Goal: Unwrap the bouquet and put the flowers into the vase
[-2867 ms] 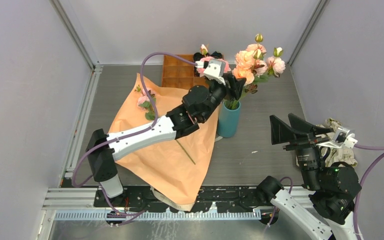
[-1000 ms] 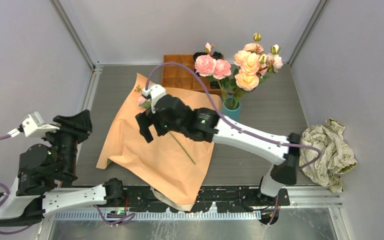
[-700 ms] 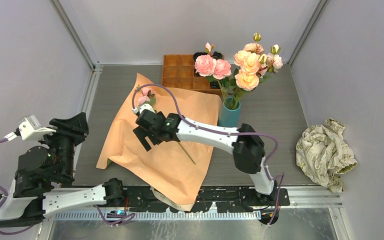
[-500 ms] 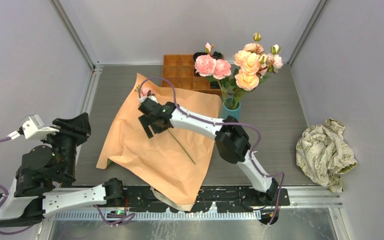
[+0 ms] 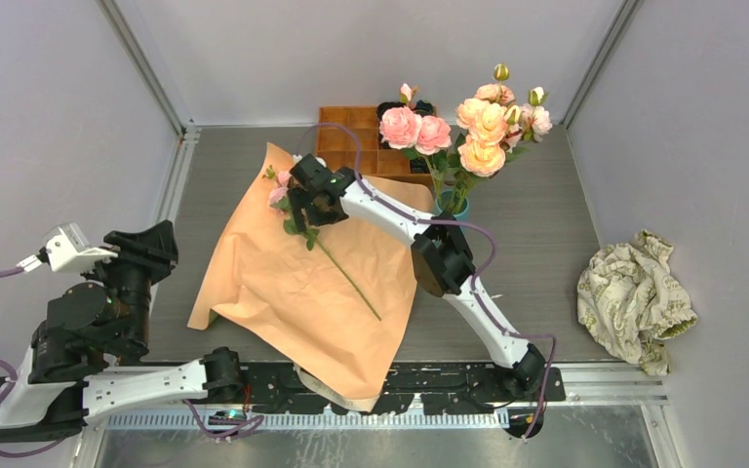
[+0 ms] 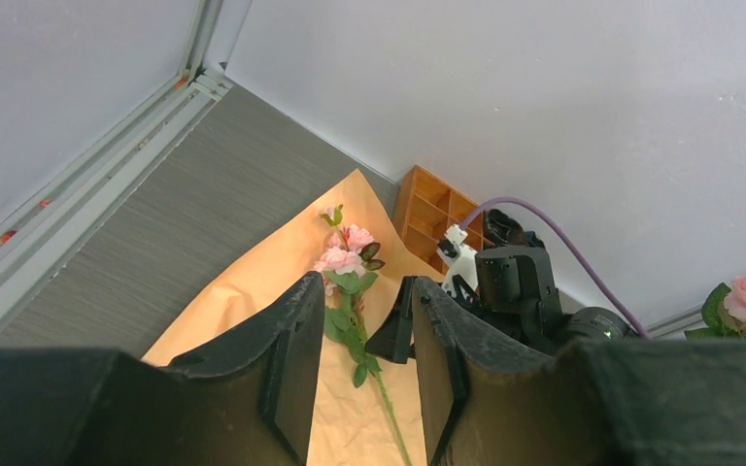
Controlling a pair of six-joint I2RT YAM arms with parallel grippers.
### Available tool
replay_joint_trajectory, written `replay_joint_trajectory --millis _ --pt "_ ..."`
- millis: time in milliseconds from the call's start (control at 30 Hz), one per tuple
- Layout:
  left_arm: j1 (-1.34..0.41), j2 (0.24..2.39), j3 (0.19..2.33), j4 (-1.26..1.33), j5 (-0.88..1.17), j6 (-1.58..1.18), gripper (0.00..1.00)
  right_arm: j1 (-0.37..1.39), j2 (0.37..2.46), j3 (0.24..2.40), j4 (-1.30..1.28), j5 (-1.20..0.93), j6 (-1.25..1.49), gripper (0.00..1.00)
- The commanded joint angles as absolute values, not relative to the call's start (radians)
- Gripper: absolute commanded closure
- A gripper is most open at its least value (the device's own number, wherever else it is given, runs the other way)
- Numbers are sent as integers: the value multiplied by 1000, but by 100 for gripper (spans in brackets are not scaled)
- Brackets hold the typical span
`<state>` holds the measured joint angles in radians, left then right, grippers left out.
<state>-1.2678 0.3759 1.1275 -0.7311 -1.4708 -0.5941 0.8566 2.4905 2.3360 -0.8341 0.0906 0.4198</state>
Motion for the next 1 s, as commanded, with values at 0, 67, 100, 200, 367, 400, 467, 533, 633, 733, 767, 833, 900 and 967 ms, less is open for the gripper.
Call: replay_joint_trajectory --millis 0,67,100,200,367,400,467,533,633,733,767,833,900,967 --pt "-1269 362 1149 -731 -1517 -609 61 873 2466 2316 -768 15 459 19" --pt "-1269 363 1149 -730 -1519 -609 61 873 2471 2307 -751 -25 466 19" --pt "-1269 363 1150 -730 -1521 -610 61 873 2479 2313 -751 -33 467 19" --pt "-1269 368 1155 -731 -1522 -608 61 873 2512 2339 -762 -38 466 20" --pt "-1269 375 1160 -731 -1518 -608 61 873 2557 2364 -764 -33 465 30" --pt "-1269 378 1160 -730 -1518 -608 61 872 2563 2364 -760 -32 464 32" --pt "-1269 381 1161 -729 -1514 -609 61 873 2576 2375 -761 -28 458 39" --pt "-1269 382 1160 -729 -1510 -612 62 873 2591 2390 -774 -20 454 49" --pt "-1269 378 1160 -731 -1503 -617 62 873 2591 2381 -786 -4 450 67" --pt "-1269 376 1158 -733 -1492 -623 62 873 2571 2354 -785 37 449 85" --pt "-1269 375 1158 -733 -1488 -625 62 874 2558 2343 -785 46 449 94" --pt "-1269 377 1159 -734 -1480 -627 63 877 2517 2306 -772 67 447 99" --pt "-1269 381 1159 -734 -1477 -628 63 889 2459 2257 -751 96 433 99" --pt "-1269 385 1158 -738 -1475 -631 63 907 2395 2218 -740 137 410 99"
